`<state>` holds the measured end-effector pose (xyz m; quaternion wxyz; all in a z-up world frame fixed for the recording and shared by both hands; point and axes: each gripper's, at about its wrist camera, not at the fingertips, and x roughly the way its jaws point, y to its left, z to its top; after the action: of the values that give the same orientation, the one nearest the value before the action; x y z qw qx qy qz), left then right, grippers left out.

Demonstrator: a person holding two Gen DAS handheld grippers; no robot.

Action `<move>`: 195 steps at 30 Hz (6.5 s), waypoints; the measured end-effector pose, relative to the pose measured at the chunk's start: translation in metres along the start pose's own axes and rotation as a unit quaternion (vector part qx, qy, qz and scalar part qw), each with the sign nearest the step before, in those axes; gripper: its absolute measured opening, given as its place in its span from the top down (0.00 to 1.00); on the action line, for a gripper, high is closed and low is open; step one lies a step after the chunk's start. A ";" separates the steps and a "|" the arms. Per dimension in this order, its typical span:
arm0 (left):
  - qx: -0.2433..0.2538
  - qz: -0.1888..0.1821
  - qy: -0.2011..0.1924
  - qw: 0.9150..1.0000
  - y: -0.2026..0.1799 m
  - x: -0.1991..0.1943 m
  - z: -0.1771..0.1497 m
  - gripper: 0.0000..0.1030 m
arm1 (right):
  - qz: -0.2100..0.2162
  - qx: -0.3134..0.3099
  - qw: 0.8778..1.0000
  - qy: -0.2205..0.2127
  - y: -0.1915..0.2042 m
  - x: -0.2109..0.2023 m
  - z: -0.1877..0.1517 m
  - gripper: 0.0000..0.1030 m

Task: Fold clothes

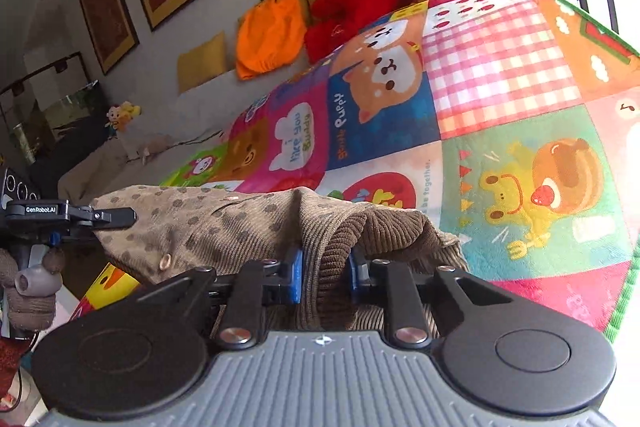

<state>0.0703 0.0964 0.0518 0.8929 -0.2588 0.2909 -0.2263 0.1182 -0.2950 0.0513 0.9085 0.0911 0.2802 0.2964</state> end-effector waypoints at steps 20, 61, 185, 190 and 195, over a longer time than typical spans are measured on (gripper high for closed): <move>-0.017 0.028 0.013 0.999 0.030 -0.037 -0.038 0.08 | -0.121 -0.105 0.987 0.012 0.011 -0.022 -0.065 0.46; -0.027 0.044 0.065 0.997 0.038 0.080 -0.030 0.00 | -0.082 -0.101 0.991 0.034 0.015 0.037 -0.029 0.00; 0.055 0.023 0.059 0.996 0.021 0.120 -0.003 0.07 | -0.034 -0.157 0.985 0.054 0.023 0.100 0.013 0.27; 0.100 0.029 0.058 0.993 0.024 0.119 -0.025 0.06 | -0.077 -0.159 0.984 0.021 0.019 0.145 0.057 0.27; 0.074 0.005 0.053 0.996 0.035 0.117 -0.024 0.05 | -0.102 -0.157 0.981 0.058 0.006 0.221 0.075 0.30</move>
<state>0.1490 0.0503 -0.0328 0.8940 -0.1783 0.3214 -0.2562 0.3054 -0.1602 0.0147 0.9191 -0.0988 0.2906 0.2470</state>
